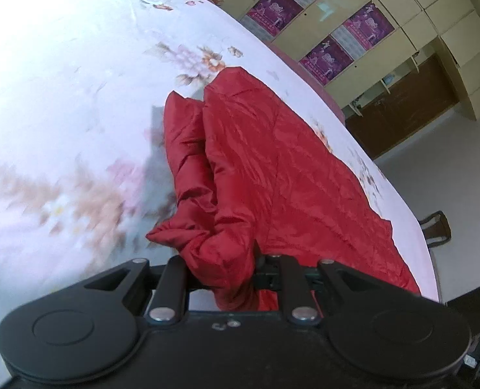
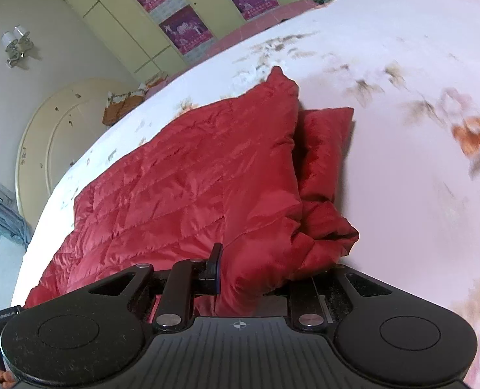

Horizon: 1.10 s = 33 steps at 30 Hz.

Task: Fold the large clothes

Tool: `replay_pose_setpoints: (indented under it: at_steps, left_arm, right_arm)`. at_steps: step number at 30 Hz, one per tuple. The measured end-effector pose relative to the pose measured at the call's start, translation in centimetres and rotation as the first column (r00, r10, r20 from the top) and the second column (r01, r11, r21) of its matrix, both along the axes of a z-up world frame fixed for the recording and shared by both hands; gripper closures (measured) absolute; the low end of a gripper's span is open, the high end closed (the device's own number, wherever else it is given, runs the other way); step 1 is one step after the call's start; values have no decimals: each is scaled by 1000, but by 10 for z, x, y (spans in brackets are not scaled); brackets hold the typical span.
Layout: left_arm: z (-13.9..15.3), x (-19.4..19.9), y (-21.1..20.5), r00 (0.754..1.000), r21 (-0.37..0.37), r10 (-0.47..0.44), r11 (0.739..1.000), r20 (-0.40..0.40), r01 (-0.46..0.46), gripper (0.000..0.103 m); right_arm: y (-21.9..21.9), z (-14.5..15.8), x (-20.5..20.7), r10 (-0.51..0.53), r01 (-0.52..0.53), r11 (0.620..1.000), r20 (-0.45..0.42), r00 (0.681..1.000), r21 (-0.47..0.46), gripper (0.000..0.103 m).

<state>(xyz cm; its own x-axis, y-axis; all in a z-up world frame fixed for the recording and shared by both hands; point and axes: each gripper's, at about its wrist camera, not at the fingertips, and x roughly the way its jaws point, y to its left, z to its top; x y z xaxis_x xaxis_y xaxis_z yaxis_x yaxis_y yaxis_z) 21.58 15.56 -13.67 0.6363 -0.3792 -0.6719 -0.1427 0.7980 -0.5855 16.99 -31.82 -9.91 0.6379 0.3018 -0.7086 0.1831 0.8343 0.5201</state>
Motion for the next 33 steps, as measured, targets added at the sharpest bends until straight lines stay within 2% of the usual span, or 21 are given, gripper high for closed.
replay_pose_setpoints:
  at_steps: [5, 8, 10, 11, 12, 14, 15, 16, 18, 22, 26, 28, 31, 33]
  left_arm:
    - [-3, -14, 3, 1000, -7, 8, 1000, -1, -8, 87]
    - [-6, -18, 1, 1000, 16, -1, 1000, -4, 1, 82]
    - [-5, -10, -2, 1000, 58, -13, 998, -7, 13, 73]
    - [-6, -11, -2, 1000, 81, -13, 997, -1, 13, 71]
    - [-4, -9, -4, 1000, 113, -19, 993, 8, 18, 69]
    - [1, -10, -8, 999, 153, -28, 988, 25, 24, 65]
    - [3, -10, -8, 999, 175, -21, 984, 32, 15, 57]
    - [5, -11, -8, 999, 195, -8, 981, 36, 1, 45]
    - [7, -22, -4, 998, 229, 34, 972, 57, -47, 30]
    - [10, -24, 7, 996, 212, 68, 974, 50, -77, 29]
    - [10, -30, 10, 995, 180, 90, 979, 38, -96, 29]
    - [14, -36, 7, 993, 211, 96, 972, 63, -107, 31]
    - [23, -48, 6, 984, 291, 94, 947, 154, -136, 35]
    - [28, -48, 4, 982, 300, 70, 946, 175, -121, 36]
  right_arm:
    - [-1, -3, -8, -11, 11, 1000, -11, 1000, 18, 83]
    - [-1, -5, -12, -15, 16, 1000, -21, 1000, 22, 83]
    - [-5, -6, -4, -33, 33, 999, -28, 999, 22, 72]
    - [-5, -4, -1, -50, 50, 999, -29, 998, 0, 55]
    - [-5, -3, 1, -62, 61, 998, -20, 998, -29, 44]
    - [-8, 7, -1, -81, 82, 994, 17, 997, -78, 39]
    - [-9, 11, -4, -90, 93, 990, 33, 995, -103, 39]
    - [-11, 15, -6, -98, 103, 986, 45, 994, -128, 39]
    - [-14, 23, -9, -110, 122, 977, 73, 991, -174, 39]
    - [-9, 41, -6, -86, 122, 957, 145, 986, -262, 39]
    - [15, 56, -5, 18, 46, 946, 195, 981, -320, 39]
    - [32, 57, 1, 91, -17, 939, 201, 975, -344, 39]
    - [63, 52, 16, 191, -110, 923, 192, 963, -369, 39]
    - [83, 45, 24, 247, -160, 909, 189, 950, -384, 39]
